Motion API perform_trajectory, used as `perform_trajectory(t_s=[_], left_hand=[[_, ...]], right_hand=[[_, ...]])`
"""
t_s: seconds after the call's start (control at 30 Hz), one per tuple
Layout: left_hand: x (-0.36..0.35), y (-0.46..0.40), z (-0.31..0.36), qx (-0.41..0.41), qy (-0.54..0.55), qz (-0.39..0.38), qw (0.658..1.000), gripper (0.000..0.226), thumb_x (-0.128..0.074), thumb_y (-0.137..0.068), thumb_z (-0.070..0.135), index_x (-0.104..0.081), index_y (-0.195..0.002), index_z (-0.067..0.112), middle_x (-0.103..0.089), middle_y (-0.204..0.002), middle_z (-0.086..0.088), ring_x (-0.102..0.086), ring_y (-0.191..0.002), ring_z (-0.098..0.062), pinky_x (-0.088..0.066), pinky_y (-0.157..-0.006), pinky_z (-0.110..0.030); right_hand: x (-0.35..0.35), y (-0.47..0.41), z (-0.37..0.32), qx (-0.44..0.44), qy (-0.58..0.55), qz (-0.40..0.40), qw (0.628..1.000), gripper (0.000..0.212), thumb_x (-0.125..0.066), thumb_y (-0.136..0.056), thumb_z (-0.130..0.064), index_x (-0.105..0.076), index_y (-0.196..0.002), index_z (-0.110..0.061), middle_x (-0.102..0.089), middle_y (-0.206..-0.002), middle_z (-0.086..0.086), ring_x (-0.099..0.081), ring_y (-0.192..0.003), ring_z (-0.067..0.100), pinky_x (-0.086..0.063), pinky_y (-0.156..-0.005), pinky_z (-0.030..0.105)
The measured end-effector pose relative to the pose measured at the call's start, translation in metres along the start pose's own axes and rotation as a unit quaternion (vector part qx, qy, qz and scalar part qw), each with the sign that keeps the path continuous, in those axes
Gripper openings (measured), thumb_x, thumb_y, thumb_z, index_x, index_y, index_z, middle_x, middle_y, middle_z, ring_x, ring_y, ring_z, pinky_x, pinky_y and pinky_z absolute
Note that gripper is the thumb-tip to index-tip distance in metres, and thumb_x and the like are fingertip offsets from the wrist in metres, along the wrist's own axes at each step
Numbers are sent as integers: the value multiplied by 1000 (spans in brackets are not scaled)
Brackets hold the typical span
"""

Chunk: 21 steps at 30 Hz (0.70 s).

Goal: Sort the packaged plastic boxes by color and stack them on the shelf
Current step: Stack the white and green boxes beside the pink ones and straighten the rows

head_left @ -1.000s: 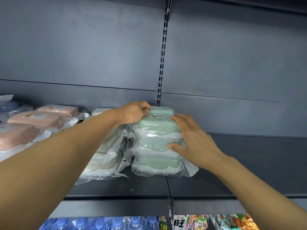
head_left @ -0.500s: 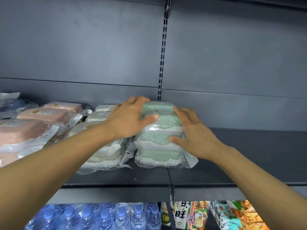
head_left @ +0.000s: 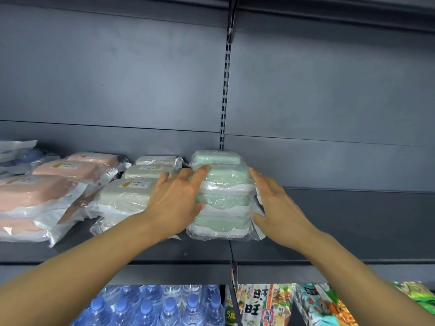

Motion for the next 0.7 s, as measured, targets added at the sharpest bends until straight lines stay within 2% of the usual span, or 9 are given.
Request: perform_trajectory(t_s=[0.17, 0.3, 0.4, 0.53, 0.7], left_hand=[[1, 0, 4, 18, -19, -7, 1000, 78, -54, -92, 38, -3, -149, 27, -38, -143, -3, -41, -129, -24, -18, -112, -43], [12, 7, 2, 51, -3, -28, 998, 83, -55, -90, 39, 2, -150, 29, -28, -151, -2, -28, -139, -25, -14, -115, -46], [37, 24, -10, 81, 10, 10, 997, 80, -56, -89, 38, -6, -150, 26, -27, -152, -1, -27, -139, -25, -19, -114, -46], [65, 58, -41, 132, 3, 28, 991, 74, -58, -89, 38, -16, -148, 23, -31, -150, -4, -32, -136, -27, -26, -109, -46], [57, 102, -73, 173, 9, -25, 985, 80, -64, -86, 34, -15, -148, 20, -25, -153, -9, -28, -137, -32, -30, -110, -47]], right_hand=[[1, -3, 1, 0, 1, -4, 1000, 88, -58, -87, -17, 1, -150, -28, -23, -153, -2, -31, -134, 23, -36, -106, 39], [15, 4, -1, 2, 1, -3, 1000, 90, -60, -88, -27, 5, -151, -24, -12, -154, 2, -15, -140, 24, -25, -114, 39], [35, 15, -14, 28, 6, 42, 999, 88, -60, -89, -31, 0, -151, -21, -9, -154, 3, -7, -140, 22, -21, -116, 40], [49, 28, -48, 100, 7, 91, 991, 79, -63, -87, -30, -17, -150, -15, -16, -152, 5, -12, -137, 23, -22, -115, 40], [24, 39, -90, 121, -22, 56, 991, 74, -60, -89, -30, -18, -149, -17, -11, -153, 2, -8, -140, 19, -25, -113, 33]])
Point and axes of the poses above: each hand's wrist, its own y-axis away from the middle knuckle, its own x-axis out of the back of the hand, z = x × y, the point moved 8 cm from there along -y, towards the middle knuckle
